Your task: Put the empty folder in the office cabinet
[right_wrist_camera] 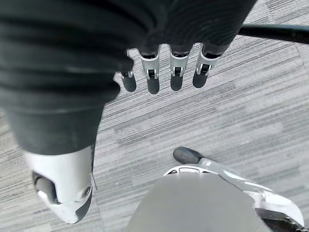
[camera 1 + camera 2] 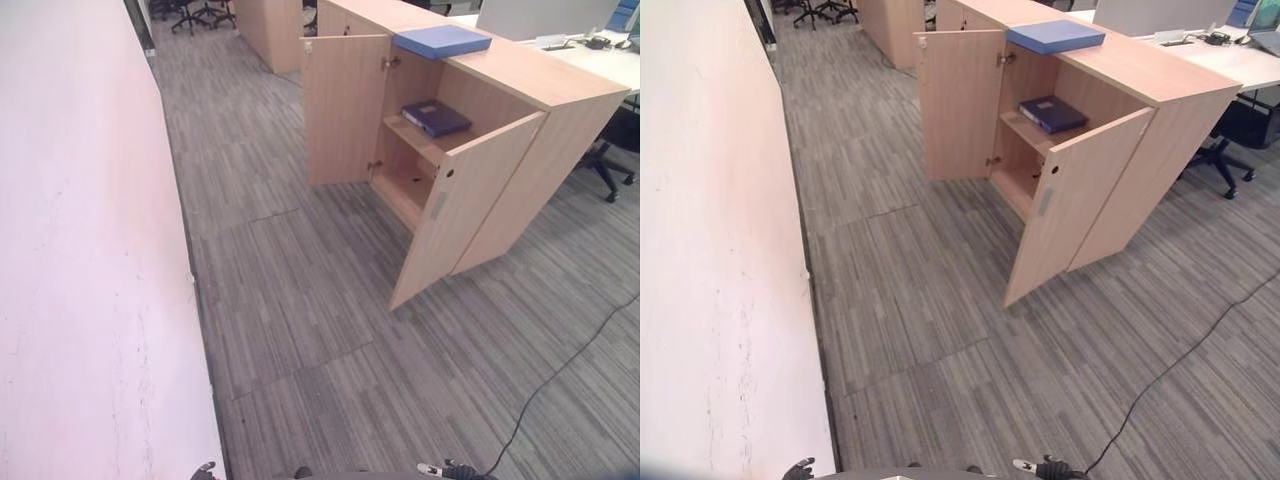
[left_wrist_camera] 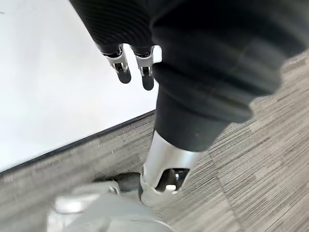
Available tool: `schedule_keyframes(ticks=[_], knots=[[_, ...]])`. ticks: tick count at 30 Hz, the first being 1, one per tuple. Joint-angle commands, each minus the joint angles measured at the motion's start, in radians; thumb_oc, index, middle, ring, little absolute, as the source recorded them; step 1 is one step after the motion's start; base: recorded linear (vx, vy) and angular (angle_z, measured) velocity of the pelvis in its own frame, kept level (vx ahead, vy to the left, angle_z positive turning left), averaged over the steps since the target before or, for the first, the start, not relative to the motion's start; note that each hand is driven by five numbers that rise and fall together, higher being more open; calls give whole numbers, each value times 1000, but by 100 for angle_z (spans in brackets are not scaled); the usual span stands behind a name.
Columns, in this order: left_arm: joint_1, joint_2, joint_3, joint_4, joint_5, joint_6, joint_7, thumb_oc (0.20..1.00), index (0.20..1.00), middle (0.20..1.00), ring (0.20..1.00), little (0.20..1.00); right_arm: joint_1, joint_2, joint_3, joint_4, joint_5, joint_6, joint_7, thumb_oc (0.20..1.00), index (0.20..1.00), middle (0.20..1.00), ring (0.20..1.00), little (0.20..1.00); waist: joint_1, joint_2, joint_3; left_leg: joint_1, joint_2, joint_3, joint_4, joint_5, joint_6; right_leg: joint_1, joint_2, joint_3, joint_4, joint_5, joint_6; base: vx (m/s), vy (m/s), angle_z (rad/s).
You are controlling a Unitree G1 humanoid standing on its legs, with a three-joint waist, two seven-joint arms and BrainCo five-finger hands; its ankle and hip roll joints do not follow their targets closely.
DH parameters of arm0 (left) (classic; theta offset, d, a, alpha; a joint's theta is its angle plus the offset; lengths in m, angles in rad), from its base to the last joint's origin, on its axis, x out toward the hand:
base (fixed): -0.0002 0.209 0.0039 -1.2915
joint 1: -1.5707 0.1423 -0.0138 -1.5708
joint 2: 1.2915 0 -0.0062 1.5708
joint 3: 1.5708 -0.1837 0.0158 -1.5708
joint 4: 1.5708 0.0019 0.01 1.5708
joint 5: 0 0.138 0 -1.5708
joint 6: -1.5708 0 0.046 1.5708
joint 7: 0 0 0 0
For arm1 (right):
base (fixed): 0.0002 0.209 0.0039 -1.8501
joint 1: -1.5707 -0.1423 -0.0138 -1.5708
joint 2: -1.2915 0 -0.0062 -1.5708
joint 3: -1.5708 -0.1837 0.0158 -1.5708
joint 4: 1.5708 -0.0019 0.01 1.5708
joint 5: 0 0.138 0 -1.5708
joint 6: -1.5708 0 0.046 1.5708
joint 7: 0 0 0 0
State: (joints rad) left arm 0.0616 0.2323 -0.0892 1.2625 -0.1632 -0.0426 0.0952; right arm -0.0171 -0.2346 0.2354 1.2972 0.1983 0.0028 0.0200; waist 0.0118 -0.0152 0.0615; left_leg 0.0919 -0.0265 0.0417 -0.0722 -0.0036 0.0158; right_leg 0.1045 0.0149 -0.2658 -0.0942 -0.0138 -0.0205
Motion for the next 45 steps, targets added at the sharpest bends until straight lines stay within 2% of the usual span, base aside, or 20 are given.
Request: schedule_keyframes(ticks=[1,7,13,19,25,32,36,37,38,41,43,45], knots=[[-40,-6,11,98,-29,0,-35,1000,1000,1000,1000,1000,-40,-4,38,39,-34,-12,3,1000,1000,1000,1000,1000,16,-32,-12,29,34,-8,-15,-51,-68,13,-73,-23,7,49,143,0,0,0],[-40,4,2,117,5,11,-44,1000,1000,1000,1000,1000,-40,-11,20,51,-7,-2,21,1000,1000,1000,1000,1000,9,-30,-16,31,36,-5,-15,-54,-69,13,-72,-19,7,48,143,0,0,0],[-54,12,-29,110,59,17,-22,1000,1000,1000,1000,1000,-53,-17,37,82,-77,9,-2,1000,1000,1000,1000,1000,9,-31,-18,31,38,-7,-15,-57,-69,13,-70,-20,7,47,142,0,0,0],[-62,18,-32,105,66,16,-14,1000,1000,1000,1000,1000,-57,-17,40,73,-76,12,2,1000,1000,1000,1000,1000,8,-31,-17,31,41,-10,-15,-57,-69,12,-68,-17,7,45,141,0,-5,0],[-64,21,-41,107,79,22,-9,1000,1000,1000,1000,1000,-54,-9,52,43,-61,14,13,1000,1000,1000,1000,1000,8,-35,-15,36,49,-10,-15,-57,-72,14,-60,-16,7,40,135,2,-38,0],[-71,34,-31,97,75,21,6,1000,1000,1000,1000,1000,-57,-24,111,-64,-111,2,7,1000,1000,1000,1000,1000,10,-46,1,43,75,0,-15,-40,-81,12,-45,0,8,32,119,-8,-73,-3],[-90,47,-28,85,57,19,6,1000,1000,1000,1000,1000,-54,-27,119,-105,-74,0,25,1000,1000,1000,1000,1000,17,-76,53,-73,94,29,213,-80,-91,-1,-44,11,38,13,94,-98,-124,-3],[-92,48,-23,79,47,20,9,1000,1000,1000,1000,1000,-45,-25,120,-123,-57,-1,30,1000,1000,1000,1000,1000,23,-85,76,-136,111,27,341,-53,-89,4,-38,14,45,5,81,-56,-132,-7],[-92,48,-23,79,47,20,9,1000,1000,1000,1000,1000,-45,-25,120,-123,-57,-1,30,1000,1000,1000,1000,1000,21,-84,74,-142,112,25,348,-56,-90,1,-37,12,45,5,81,-43,-141,-21],[-88,39,29,80,-61,16,8,1000,1000,1000,1000,1000,-33,-27,109,-128,-33,1,27,1000,1000,1000,1000,1000,35,-83,106,-254,137,-4,531,42,-78,14,-21,7,53,-12,58,-6,-93,-21],[-67,26,77,99,-128,11,9,1000,1000,1000,1000,1000,-21,-25,104,-124,-25,2,29,1000,1000,1000,1000,1000,47,-82,104,-316,121,-14,482,59,-70,26,-21,16,46,-20,61,76,-14,10],[-59,25,84,106,-131,13,9,1000,1000,1000,1000,1000,-16,-26,103,-122,-26,3,30,1000,1000,1000,1000,1000,54,-84,101,-333,110,-16,441,55,-71,32,-24,20,40,-23,65,109,26,5]])
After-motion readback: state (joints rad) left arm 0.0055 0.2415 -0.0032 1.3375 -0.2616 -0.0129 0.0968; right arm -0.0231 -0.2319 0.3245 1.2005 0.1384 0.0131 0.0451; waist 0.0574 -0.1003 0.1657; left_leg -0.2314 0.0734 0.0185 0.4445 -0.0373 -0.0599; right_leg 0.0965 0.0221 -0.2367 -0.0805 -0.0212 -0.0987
